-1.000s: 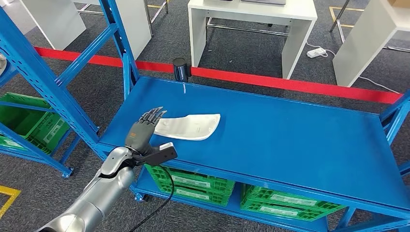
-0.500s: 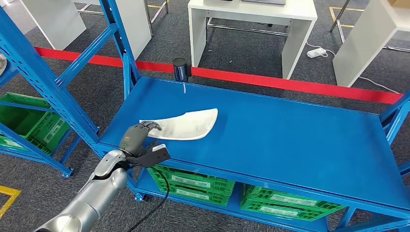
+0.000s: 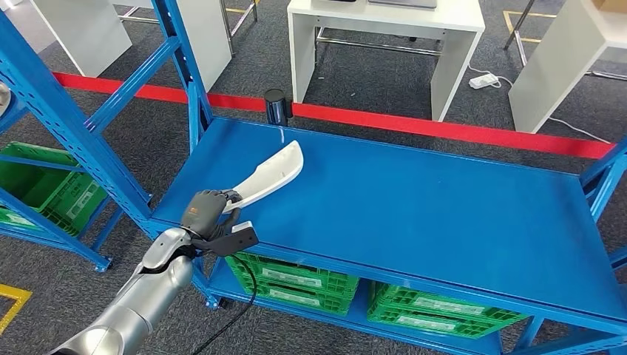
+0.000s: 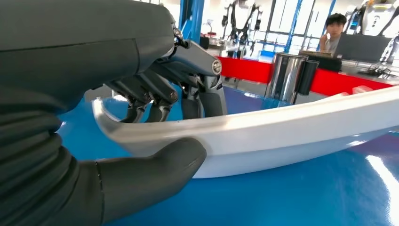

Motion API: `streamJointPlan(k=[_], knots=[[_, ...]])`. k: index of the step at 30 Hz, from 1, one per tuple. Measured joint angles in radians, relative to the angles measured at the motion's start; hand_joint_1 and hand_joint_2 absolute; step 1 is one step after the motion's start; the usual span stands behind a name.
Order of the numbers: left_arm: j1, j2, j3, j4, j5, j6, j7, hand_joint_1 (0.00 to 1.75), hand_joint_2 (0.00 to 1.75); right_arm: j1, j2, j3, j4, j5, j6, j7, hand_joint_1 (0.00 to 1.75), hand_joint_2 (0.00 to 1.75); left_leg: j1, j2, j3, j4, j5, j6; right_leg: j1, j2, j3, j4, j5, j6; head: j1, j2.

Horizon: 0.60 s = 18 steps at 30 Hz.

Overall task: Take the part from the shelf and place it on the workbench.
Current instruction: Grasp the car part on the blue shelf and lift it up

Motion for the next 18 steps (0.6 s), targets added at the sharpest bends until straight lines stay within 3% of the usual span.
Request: streamJointPlan(k=[18], knots=[[0.008,0.016,0.002,-0.003,-0.024,0.072,0.009,1.75,1.75,0.000,0.005,0.000,0.000,0.006,0.000,-0.035,0.00,0.00,0.000,0.000,0.001,-0.001,0.000,-0.001,0.000,0.000,0.000,0.000,0.000,0.000,0.000,0.000]])
